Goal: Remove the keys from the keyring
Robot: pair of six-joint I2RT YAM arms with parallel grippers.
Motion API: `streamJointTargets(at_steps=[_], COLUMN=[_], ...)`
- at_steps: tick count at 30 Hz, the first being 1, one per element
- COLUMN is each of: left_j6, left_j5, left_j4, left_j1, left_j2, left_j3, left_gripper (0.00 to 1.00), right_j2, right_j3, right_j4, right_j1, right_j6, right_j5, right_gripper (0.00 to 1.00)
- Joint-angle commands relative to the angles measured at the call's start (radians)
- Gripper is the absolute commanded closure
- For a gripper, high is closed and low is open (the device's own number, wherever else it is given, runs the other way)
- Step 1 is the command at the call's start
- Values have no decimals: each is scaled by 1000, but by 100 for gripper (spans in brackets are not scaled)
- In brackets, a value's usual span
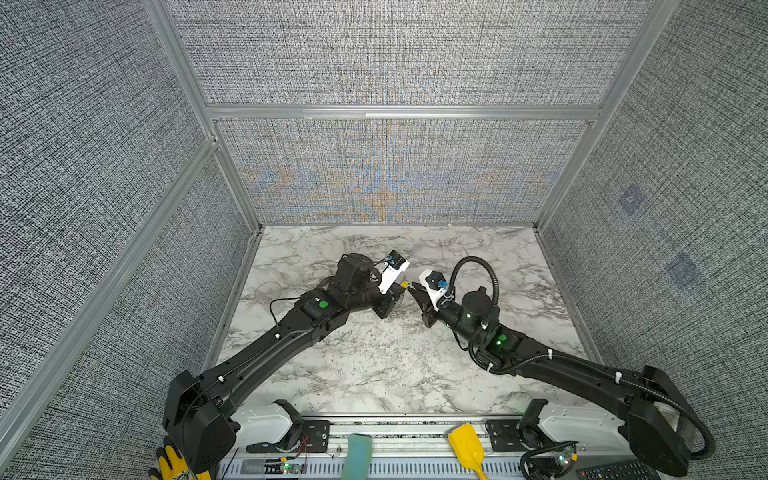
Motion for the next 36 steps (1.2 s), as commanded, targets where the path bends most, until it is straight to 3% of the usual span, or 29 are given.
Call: streamJointTargets(at_steps=[1,7,13,27,36], left_j6=[7,10,14,29,18], left_j5=[-5,-4,-5,-101,-92], left_j4=[32,28,21,-44,-47], left_j1=[-2,-2,-4,1,1], left_j2=[2,8,8,15,26], left_j3=[9,17,20,57,53], left_gripper=[100,100,100,100,100], right_j2=[4,22,15,-36,-59], right_j3=[12,27,25,-41,-97], right_j4=[-11,-40,-39,33,157], right_j1=[0,0,0,0,0], right_j6=[-11,-17,-30,-87,-103], right_j5=[6,-25,-28,-87,-149], right_gripper=[84,85,100,100,100])
